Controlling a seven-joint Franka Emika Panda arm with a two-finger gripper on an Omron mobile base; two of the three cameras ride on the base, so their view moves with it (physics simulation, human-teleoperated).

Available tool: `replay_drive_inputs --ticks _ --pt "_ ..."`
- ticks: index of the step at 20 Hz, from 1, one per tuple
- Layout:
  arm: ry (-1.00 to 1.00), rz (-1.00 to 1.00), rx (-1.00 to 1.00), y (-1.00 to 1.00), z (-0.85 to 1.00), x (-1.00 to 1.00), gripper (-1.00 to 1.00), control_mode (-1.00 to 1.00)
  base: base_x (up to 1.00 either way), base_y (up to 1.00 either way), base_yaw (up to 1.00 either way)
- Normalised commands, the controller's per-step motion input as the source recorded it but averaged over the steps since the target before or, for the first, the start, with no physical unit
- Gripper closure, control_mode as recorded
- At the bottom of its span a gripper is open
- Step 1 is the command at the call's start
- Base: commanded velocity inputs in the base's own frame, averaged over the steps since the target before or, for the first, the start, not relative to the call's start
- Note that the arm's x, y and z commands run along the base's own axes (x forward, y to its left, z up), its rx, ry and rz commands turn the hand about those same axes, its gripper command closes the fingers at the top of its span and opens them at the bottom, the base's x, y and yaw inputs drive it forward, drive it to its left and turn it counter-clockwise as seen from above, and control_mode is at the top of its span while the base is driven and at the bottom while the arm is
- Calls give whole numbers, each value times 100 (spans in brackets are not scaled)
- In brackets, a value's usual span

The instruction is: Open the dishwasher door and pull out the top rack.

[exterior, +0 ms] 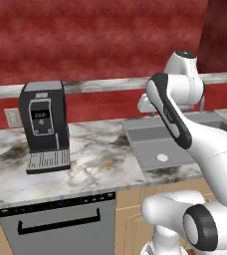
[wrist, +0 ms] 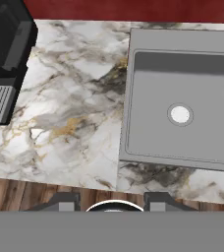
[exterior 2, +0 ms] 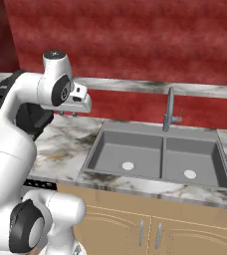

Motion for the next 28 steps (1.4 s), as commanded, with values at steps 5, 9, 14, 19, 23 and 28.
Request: replay_drive_inputs --ticks 5,9,14,19,23,28 --pt "4 0 0 0 -2 0 -100 -100 0 0 0" --pt "0 0 0 0 0 0 -100 100 0 -7 15" --pt "0 0 0 0 0 0 -100 100 0 -30 46" --pt "0 0 0 0 0 0 -100 100 14 -44 56" --pt "0 0 0 0 0 0 -100 100 14 -52 53" --pt "0 0 0 0 0 0 -100 100 16 -62 51"
